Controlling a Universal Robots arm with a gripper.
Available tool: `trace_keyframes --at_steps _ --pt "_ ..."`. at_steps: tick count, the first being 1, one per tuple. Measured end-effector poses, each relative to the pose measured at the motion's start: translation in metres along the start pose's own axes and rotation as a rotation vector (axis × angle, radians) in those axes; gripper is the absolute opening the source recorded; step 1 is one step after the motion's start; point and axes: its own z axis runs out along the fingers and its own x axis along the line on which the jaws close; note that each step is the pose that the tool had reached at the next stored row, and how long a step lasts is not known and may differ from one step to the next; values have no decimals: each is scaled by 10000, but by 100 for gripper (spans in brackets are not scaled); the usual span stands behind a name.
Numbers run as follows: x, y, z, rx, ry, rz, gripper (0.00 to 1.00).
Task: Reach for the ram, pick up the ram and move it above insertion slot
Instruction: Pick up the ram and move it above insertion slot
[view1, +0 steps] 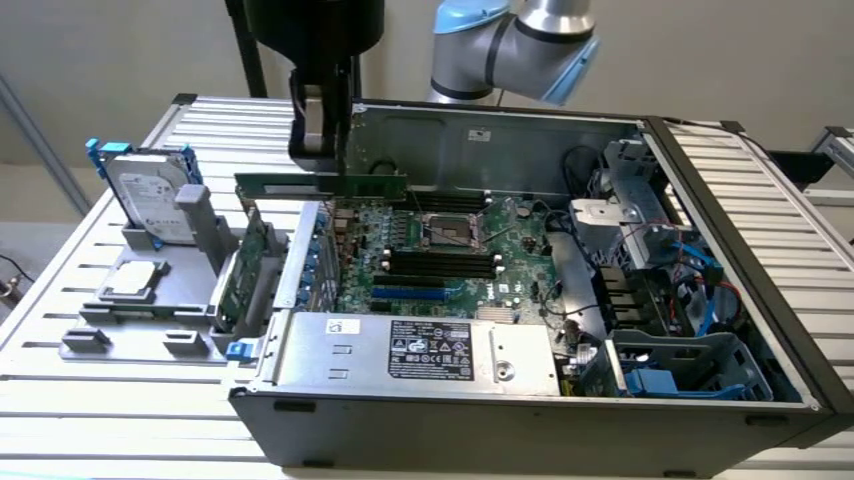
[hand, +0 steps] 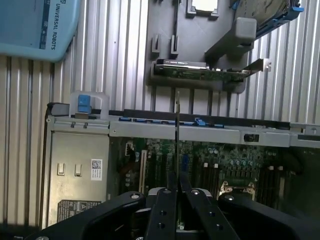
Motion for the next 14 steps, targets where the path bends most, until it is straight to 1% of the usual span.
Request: trace_keyframes --at_steps 9,14 --pt "-143 -266 7 -1 11 0 13" --pt "-241 -405 15 -1 20 0 13"
